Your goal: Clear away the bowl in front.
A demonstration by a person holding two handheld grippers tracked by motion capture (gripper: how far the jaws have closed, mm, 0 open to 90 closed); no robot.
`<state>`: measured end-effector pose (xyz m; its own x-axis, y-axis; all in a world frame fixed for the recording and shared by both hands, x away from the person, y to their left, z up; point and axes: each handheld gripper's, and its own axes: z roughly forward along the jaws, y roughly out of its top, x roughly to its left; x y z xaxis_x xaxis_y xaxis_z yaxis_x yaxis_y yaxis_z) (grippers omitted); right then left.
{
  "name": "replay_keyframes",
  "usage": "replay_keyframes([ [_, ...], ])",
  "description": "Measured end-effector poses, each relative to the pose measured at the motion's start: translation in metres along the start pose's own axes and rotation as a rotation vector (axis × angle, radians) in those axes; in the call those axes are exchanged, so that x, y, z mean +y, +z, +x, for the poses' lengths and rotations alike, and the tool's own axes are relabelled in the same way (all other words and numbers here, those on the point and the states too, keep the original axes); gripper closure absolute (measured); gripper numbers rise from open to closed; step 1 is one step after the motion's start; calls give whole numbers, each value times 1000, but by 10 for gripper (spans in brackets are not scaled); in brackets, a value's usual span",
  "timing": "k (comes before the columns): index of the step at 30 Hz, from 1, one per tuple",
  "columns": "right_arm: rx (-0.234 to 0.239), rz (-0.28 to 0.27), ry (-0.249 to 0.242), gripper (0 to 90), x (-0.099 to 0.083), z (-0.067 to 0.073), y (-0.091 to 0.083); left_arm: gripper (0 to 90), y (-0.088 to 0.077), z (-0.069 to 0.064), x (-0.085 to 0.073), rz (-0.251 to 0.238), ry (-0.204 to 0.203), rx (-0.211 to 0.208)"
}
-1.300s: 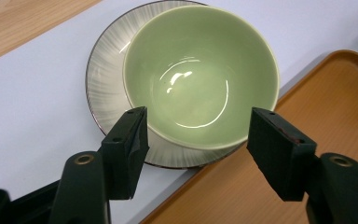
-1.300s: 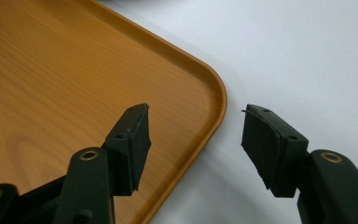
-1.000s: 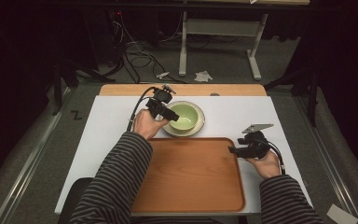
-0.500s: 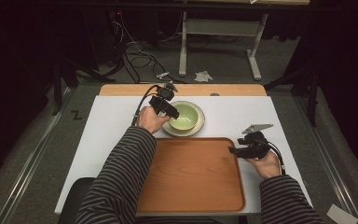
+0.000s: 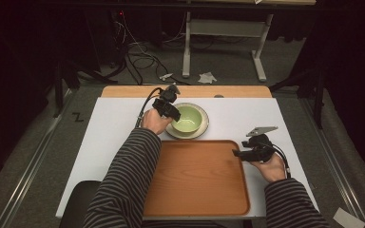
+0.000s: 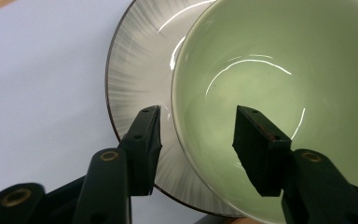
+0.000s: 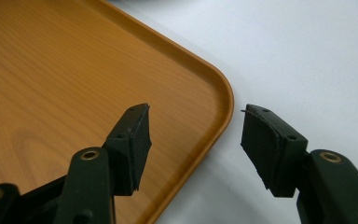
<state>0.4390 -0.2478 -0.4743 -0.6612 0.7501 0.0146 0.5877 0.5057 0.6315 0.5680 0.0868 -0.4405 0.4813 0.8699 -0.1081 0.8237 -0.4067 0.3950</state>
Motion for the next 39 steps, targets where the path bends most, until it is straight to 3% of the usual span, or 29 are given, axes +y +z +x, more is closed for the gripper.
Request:
replay_keyframes([
  [8, 2, -4, -3, 437, 0, 0, -1, 615, 8, 0, 1, 31, -26, 9],
  [17, -8, 6, -13, 436, -1, 1, -1, 691, 12, 4, 1, 34, -58, -21],
  [21, -6, 8, -9, 436, -1, 1, -1, 700, 15, 1, 2, 40, -58, -1],
  [30, -5, 12, -14, 435, -1, 3, -1, 808, 18, 6, 2, 24, -97, -5],
  [32, -3, 11, -18, 435, -1, 3, -1, 815, 18, 8, 2, 11, -113, -22],
  [39, -5, 11, -13, 433, -1, 3, -1, 845, 18, 7, 3, -13, -116, -42],
])
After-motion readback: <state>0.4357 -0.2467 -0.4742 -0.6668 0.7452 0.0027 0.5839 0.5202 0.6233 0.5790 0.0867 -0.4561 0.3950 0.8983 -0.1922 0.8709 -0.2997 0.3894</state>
